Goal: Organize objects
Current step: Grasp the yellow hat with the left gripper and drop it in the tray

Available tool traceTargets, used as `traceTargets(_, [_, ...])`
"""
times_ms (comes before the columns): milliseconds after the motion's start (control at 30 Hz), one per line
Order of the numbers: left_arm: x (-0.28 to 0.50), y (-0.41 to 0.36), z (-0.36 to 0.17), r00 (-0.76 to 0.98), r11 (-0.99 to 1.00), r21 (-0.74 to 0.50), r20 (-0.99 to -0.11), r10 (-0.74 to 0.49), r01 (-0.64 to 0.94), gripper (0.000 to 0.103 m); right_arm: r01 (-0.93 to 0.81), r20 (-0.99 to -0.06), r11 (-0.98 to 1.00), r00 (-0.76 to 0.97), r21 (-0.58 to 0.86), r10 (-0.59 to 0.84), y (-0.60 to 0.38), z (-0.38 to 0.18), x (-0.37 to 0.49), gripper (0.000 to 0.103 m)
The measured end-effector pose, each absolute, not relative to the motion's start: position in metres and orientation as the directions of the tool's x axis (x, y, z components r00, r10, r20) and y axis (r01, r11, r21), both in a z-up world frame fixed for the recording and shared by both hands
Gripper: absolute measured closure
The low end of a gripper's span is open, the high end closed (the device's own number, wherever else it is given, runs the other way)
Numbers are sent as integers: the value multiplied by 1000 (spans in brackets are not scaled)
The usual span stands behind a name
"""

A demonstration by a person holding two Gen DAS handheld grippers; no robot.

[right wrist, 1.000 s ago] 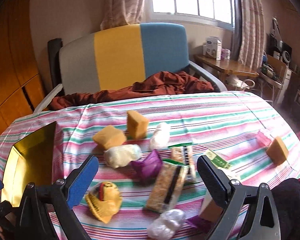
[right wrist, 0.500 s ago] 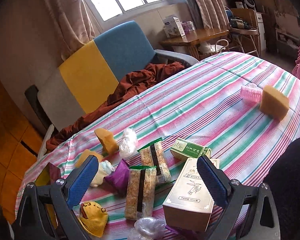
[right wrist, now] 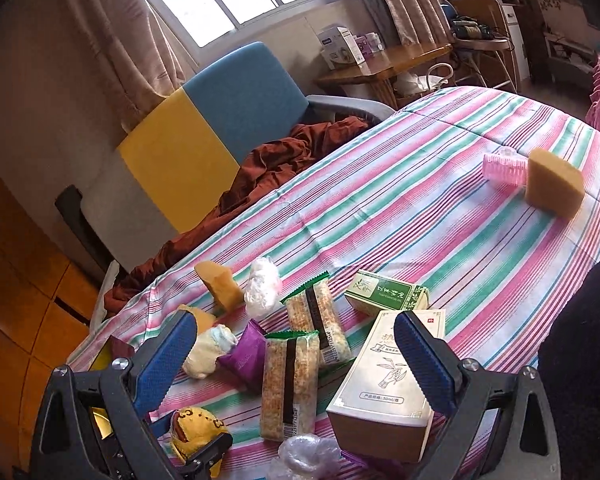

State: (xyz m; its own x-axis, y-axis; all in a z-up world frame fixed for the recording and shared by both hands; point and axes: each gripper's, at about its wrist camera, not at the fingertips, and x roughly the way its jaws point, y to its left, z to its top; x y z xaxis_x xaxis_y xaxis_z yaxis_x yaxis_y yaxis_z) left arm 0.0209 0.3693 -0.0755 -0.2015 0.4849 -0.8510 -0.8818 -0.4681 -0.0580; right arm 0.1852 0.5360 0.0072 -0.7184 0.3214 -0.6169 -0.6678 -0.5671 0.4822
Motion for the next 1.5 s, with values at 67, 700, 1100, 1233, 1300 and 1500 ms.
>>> traceTargets(67, [20,369,-82,-196,-476,-65,-856,478,-877,48,-670,-612,-546,-723,503,322,539,6,189,2])
traceTargets(700, [46,306,-41,-215,-485,-131,-776,594,-865,58,-799,-786,-425,-559,426,264,569,-8,193,2])
traceTargets(1100, [48,269,-17,-247,-500,-155,-724,644,-852,57,-775,-965,-630,-198,45,175,573,-23,152,24])
traceTargets(1233, [42,251,-8,-273,-526,-166,-704,655,-834,57,-766,-977,-641,-171,51,126,566,-40,150,52])
traceTargets(1300, [37,240,-4,-290,-549,-177,-695,657,-817,57,-760,-973,-646,-191,67,125,563,-41,154,52])
traceTargets(1500, [15,198,4,-369,-646,-206,-679,635,-735,57,-732,-961,-678,-232,69,153,552,-39,159,52])
